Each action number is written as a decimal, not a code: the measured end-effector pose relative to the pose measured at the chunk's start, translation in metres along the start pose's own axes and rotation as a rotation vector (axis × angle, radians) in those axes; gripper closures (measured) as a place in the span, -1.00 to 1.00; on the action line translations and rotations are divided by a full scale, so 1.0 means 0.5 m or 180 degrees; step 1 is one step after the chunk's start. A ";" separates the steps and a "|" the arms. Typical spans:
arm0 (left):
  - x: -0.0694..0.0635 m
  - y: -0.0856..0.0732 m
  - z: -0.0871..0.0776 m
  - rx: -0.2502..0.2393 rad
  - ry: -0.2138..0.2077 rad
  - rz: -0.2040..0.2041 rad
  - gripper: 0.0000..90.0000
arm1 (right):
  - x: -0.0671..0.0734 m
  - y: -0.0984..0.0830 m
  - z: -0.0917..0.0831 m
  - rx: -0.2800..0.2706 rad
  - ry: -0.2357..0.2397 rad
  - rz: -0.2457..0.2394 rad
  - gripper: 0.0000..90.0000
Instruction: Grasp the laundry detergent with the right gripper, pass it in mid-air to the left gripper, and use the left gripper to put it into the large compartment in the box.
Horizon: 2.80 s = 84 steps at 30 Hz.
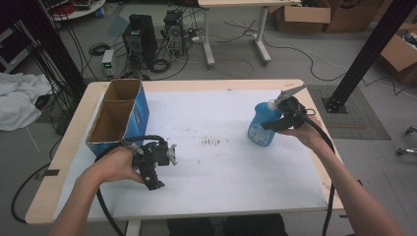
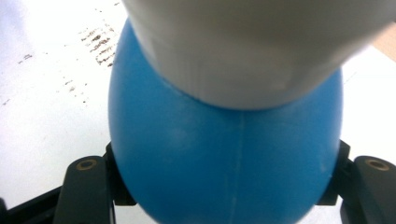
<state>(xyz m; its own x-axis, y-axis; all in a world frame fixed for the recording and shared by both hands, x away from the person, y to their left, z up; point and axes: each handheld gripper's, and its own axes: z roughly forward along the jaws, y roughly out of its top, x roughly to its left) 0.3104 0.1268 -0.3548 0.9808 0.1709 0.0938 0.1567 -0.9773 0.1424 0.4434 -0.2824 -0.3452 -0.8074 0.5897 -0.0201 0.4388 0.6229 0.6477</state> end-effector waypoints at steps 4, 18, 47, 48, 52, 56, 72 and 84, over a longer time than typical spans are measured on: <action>0.002 0.000 -0.001 0.0046 0.0003 0.0049 -0.65 | 0.001 0.000 0.002 -0.0007 0.0004 -0.0022 -0.27; 0.002 -0.003 0.003 0.0028 -0.0008 0.0029 -0.65 | -0.001 -0.004 0.006 -0.0076 0.0082 0.0009 -0.15; 0.003 -0.002 -0.001 0.0015 -0.0013 0.0008 -0.65 | 0.007 -0.004 0.004 -0.0117 0.0022 -0.0247 0.02; 0.002 -0.002 -0.001 -0.0003 -0.0014 -0.0004 -0.65 | 0.007 -0.004 0.004 -0.0114 0.0022 -0.0252 0.02; 0.003 -0.002 -0.006 -0.0015 -0.0009 -0.0016 -0.65 | 0.011 -0.003 0.003 -0.0113 0.0046 -0.0272 0.03; 0.004 -0.003 -0.012 -0.0071 -0.0018 -0.0080 -0.65 | 0.024 0.005 -0.005 -0.0146 0.0121 -0.0356 0.03; 0.030 0.009 -0.069 -0.0198 0.0049 -0.0119 -0.65 | 0.112 0.064 -0.063 -0.0208 0.0589 -0.0931 0.02; 0.059 0.049 -0.130 -0.0537 -0.0028 -0.0059 -0.66 | 0.178 0.085 -0.052 -0.0151 0.0915 -0.1259 0.02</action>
<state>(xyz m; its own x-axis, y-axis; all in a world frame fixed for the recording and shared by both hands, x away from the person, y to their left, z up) 0.3356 0.1160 -0.2844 0.9790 0.1870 0.0810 0.1539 -0.9390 0.3076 0.3802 -0.2166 -0.2996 -0.9876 0.1426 -0.0649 0.0633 0.7425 0.6669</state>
